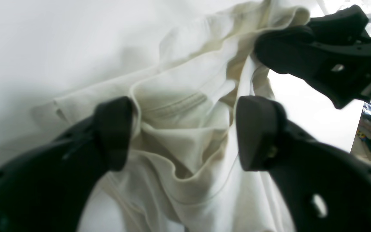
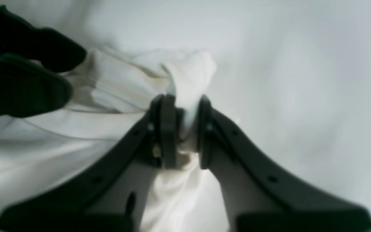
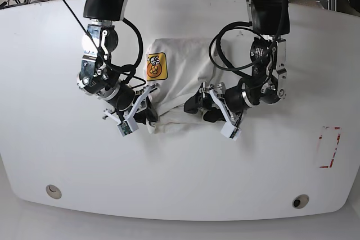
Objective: Fold the T-shirt properly
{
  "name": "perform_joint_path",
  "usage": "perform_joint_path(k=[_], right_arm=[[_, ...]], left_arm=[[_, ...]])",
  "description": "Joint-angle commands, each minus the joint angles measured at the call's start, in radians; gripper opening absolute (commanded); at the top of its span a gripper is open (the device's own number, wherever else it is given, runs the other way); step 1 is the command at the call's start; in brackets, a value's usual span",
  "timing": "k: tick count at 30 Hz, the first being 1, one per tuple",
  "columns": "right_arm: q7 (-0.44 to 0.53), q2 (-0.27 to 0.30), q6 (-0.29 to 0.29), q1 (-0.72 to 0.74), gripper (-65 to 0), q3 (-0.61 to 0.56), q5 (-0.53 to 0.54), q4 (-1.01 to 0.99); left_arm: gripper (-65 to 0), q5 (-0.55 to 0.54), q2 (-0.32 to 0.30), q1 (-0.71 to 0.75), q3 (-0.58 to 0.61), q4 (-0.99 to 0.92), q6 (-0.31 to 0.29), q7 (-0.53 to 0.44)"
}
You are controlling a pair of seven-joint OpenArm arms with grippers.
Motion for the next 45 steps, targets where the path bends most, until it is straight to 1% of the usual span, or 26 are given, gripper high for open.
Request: perform_joint_path(k=[1,5,11,14,20,29,38,45], right_arm=[[0.028,0.004,0.002,0.023,-56.9,0.001,0.016,0.024],[0.028,0.004,0.002,0.023,-56.9,0.001,0.016,0.024],[0.028,0.004,0.002,0.023,-56.9,0.001,0.016,0.024],[0.028,0.004,0.002,0.023,-56.9,0.001,0.016,0.024],[0.028,0.004,0.002,0.021,-57.1,0.001,0.016,0.029],[0.026,0.004,0.002,-0.020,-57.1,0.001,0.016,0.150],[-0.035,0.004,0.002,-0.031,-57.1,0.001,0.016,0.243],[-0.063,0.004,0.002,-0.032,-57.1,0.001,0.016,0.297]], left_arm=[[-31.4,-0.021,0.013,-0.027,0.001,0.011,-0.013,-0.027],[-40.7,-0.021,0.013,-0.027,0.018,-0.002,-0.013,-0.027],[-58.6,-0.023,0.008,-0.027,0.046,-0.005,-0.013,-0.027],[-65.0,-0.021,0.007,-0.027,0.046,-0.002,-0.013,-0.027],[-65.0,-0.024,-0.010,-0.024,0.046,0.024,-0.014,-0.025],[-65.0,-0.027,-0.020,-0.004,0.046,0.158,-0.014,-0.019],[-65.0,-0.029,-0.093,0.012,0.044,0.259,-0.014,-0.019],[-65.0,-0.029,-0.124,0.031,0.041,0.279,-0.014,-0.019]])
